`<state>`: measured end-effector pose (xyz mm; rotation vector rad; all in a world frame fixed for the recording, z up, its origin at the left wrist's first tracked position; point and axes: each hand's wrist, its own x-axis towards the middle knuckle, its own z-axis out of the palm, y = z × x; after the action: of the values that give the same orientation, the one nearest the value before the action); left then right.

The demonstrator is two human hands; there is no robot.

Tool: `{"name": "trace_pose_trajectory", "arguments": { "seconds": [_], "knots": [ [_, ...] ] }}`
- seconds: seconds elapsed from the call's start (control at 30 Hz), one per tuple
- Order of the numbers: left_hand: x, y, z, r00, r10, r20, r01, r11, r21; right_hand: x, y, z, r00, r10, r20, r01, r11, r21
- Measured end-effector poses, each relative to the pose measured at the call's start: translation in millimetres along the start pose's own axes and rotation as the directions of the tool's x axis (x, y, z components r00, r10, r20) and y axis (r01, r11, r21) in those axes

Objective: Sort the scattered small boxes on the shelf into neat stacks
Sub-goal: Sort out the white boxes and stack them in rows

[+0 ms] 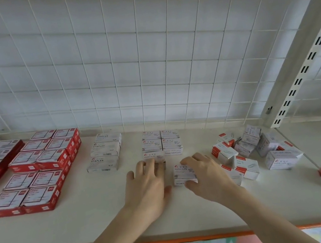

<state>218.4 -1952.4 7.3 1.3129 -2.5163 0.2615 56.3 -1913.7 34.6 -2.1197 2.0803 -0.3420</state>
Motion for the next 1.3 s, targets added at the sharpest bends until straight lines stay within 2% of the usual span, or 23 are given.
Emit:
{"name": "trace_pose_trajectory", "arguments": {
  "seconds": [0.2, 0.57, 1.3],
  "knots": [
    [0.7, -1.2, 5.7, 0.999, -0.039, -0.027, 0.040, 0.999, 0.027, 1.4, 1.8, -0.7, 1.000, 0.002, -0.013, -0.002, 1.000, -0.004],
    [1.8, -8.1, 10.5, 0.992, 0.014, -0.129, -0.009, 0.999, 0.037, 29.5, -6.9, -4.0, 0.998, 0.062, -0.002, -0.062, 0.997, -0.044],
    [2.8, -14.1, 13.5, 0.990, 0.040, -0.132, -0.040, 0.999, 0.002, 41.2, -11.9, 4.4, 0.992, 0.091, -0.085, -0.090, 0.996, 0.019]
  ]
}}
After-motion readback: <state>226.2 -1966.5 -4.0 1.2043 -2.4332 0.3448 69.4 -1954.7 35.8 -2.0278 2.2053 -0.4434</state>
